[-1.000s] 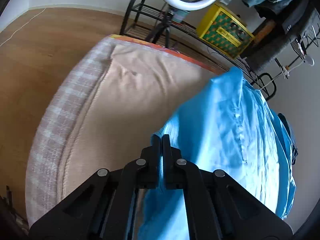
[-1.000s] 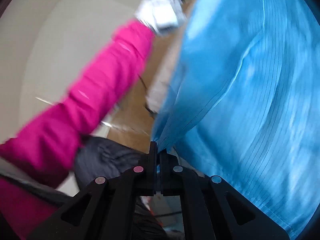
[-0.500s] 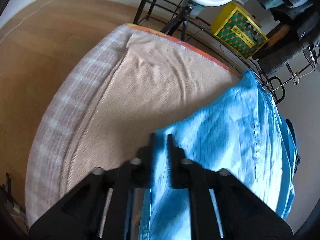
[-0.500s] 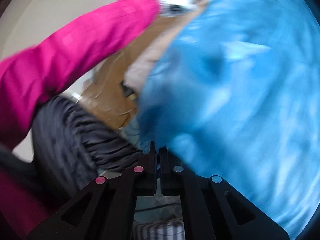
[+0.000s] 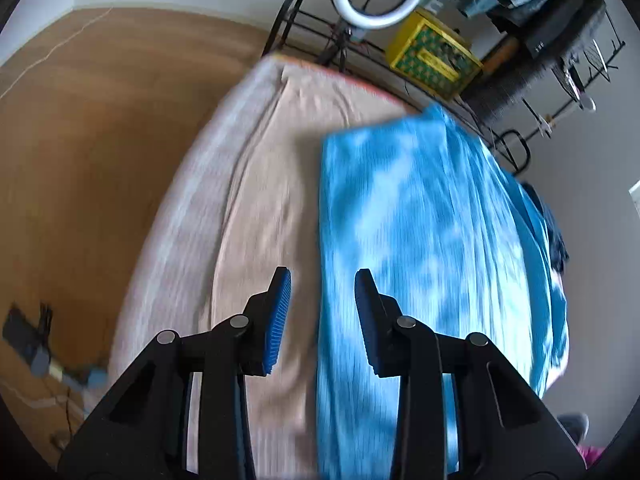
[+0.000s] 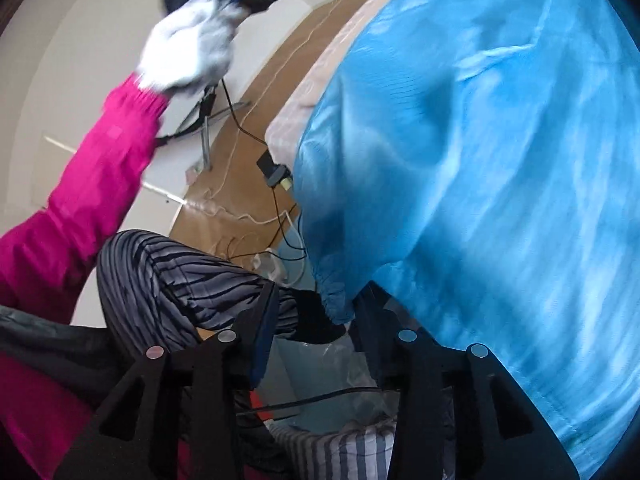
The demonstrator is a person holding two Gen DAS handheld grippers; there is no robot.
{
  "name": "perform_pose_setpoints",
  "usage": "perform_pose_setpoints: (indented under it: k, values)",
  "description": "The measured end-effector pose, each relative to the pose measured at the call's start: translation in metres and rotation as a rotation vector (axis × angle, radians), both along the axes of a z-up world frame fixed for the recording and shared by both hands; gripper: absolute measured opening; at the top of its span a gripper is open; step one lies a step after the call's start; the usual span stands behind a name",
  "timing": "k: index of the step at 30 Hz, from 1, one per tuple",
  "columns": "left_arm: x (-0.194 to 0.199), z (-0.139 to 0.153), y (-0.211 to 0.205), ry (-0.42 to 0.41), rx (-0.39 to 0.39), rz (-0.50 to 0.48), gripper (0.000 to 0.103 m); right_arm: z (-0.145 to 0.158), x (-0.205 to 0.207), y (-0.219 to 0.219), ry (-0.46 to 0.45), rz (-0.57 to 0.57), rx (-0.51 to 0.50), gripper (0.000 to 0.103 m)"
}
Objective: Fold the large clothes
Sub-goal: 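Open the left gripper and withdraw it from the folded shirt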
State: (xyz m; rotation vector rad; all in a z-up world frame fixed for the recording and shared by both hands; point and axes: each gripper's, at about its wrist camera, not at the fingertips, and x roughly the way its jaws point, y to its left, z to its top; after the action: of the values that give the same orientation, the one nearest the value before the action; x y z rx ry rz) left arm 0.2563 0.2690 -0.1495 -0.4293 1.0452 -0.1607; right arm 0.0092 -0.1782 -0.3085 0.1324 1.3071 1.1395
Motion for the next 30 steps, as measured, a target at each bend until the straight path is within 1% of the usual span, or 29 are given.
perform_pose_setpoints:
  k: [1,3,4,5,6,8,9,10,11,12,13,14,16,17,19,21,22,23,24,25,26,27,28,29,30]
  values:
    - [-0.016,-0.005,-0.001,0.018,-0.013,-0.002,0.033,-0.001,0.001,0.003,-0.009,0.007,-0.008,0.036]
    - [-0.046,-0.016,-0.004,0.058,-0.040,-0.011,0.033,-0.005,0.003,0.012,-0.015,0.006,-0.017,0.021]
    - [-0.058,-0.021,-0.007,0.069,-0.038,-0.016,0.033,-0.008,0.002,0.020,-0.006,0.007,-0.018,0.006]
    - [-0.069,-0.026,-0.010,0.076,-0.029,-0.023,0.033,-0.011,0.009,0.019,0.016,0.008,-0.017,0.006]
    - [-0.077,-0.030,-0.012,0.079,-0.022,-0.028,0.033,-0.013,0.014,0.023,0.044,0.001,0.005,0.005]
    - [-0.091,-0.039,-0.016,0.102,-0.010,-0.025,0.033,-0.001,0.017,0.029,0.124,-0.004,0.138,0.005]
    - [-0.093,-0.042,-0.016,0.113,-0.016,-0.025,0.033,0.002,0.018,0.032,0.140,0.002,0.168,0.005]
    - [-0.095,-0.048,-0.017,0.129,-0.023,-0.023,0.033,0.004,0.018,0.036,0.135,0.013,0.159,0.005]
    - [-0.098,-0.053,-0.019,0.144,-0.024,-0.020,0.033,0.003,0.016,0.041,0.087,0.031,0.086,0.005]
    - [-0.101,-0.058,-0.021,0.153,-0.024,-0.024,0.033,0.002,0.015,0.041,0.034,0.042,0.038,0.005]
    - [-0.102,-0.061,-0.024,0.157,-0.028,-0.025,0.033,0.000,0.015,0.036,0.009,0.043,0.012,0.005]
    - [-0.102,-0.063,-0.028,0.164,-0.032,-0.036,0.033,-0.006,0.017,0.030,0.016,0.032,-0.012,0.005]
    - [-0.103,-0.064,-0.036,0.163,-0.015,-0.058,0.033,-0.012,0.025,0.015,0.028,-0.013,-0.038,0.005]
    - [-0.102,-0.063,-0.042,0.158,0.003,-0.068,0.033,-0.010,0.027,0.010,0.016,-0.034,-0.048,0.005]
    - [-0.102,-0.061,-0.047,0.150,0.007,-0.077,0.033,-0.004,0.035,-0.001,0.003,-0.054,-0.046,0.004]
    - [-0.100,-0.055,-0.049,0.139,0.016,-0.064,0.035,0.005,0.039,-0.011,-0.025,-0.063,-0.044,0.002]
    - [-0.099,-0.053,-0.047,0.132,0.014,-0.054,0.039,0.010,0.041,-0.016,-0.053,-0.075,-0.051,0.002]
    - [-0.099,-0.052,-0.045,0.128,0.012,-0.040,0.051,0.014,0.041,-0.019,-0.069,-0.083,-0.050,0.002]
    - [-0.099,-0.052,-0.042,0.123,0.010,-0.026,0.055,0.019,0.041,-0.024,-0.074,-0.091,-0.034,0.002]
    - [-0.099,-0.053,-0.038,0.122,0.003,-0.012,0.055,0.022,0.041,-0.030,-0.081,-0.103,-0.030,0.002]
    - [-0.100,-0.055,-0.036,0.127,-0.006,-0.004,0.055,0.026,0.044,-0.037,-0.088,-0.116,-0.035,0.004]
    - [-0.101,-0.058,-0.033,0.134,-0.018,0.004,0.055,0.028,0.047,-0.040,-0.080,-0.120,-0.037,0.009]
    - [-0.102,-0.060,-0.032,0.140,-0.024,0.012,0.055,0.027,0.047,-0.044,-0.068,-0.125,-0.038,0.027]
    - [-0.103,-0.063,-0.031,0.150,-0.030,0.019,0.055,0.026,0.047,-0.043,-0.057,-0.143,-0.032,0.047]
    - [-0.104,-0.066,-0.031,0.158,-0.037,0.022,0.055,0.024,0.052,-0.045,-0.051,-0.177,-0.031,0.051]
